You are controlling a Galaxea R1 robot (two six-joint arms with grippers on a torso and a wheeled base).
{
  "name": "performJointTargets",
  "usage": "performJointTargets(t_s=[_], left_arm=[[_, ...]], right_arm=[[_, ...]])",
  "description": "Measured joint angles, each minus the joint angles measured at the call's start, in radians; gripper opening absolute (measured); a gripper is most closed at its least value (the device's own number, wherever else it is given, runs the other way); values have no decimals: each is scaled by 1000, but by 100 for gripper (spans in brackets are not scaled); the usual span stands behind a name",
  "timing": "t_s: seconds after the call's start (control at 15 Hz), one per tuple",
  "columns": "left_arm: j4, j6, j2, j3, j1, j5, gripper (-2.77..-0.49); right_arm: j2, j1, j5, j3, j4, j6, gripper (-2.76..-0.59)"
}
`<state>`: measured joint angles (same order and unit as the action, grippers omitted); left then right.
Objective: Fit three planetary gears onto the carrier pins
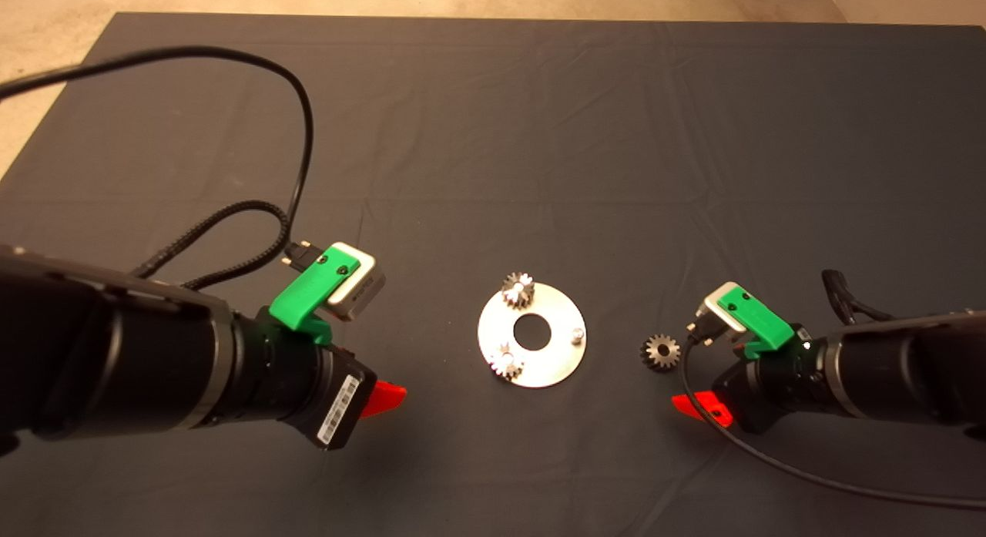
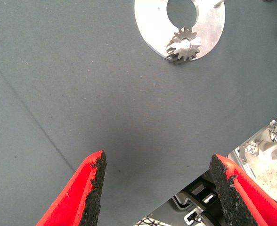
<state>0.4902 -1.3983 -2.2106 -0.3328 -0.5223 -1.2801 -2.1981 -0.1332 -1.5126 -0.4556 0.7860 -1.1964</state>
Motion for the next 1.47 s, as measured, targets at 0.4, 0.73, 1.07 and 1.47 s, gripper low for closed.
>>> performJointTargets(t_s=[0.4,0.73,1.07,1.47], left_arm=[[0,0,0,0,0,2,-177],[1,0,5,0,0,21,-177],[0,0,5,0,0,23,-177],[1,3,6,0,0,34,-177]], right_arm=[[-41,3,7,-68,7,26,-63],[-88,42,7,-127,10,44,-64],[-90,56,7,-143,12,44,-80],[-90,60,8,-143,36,44,-97]])
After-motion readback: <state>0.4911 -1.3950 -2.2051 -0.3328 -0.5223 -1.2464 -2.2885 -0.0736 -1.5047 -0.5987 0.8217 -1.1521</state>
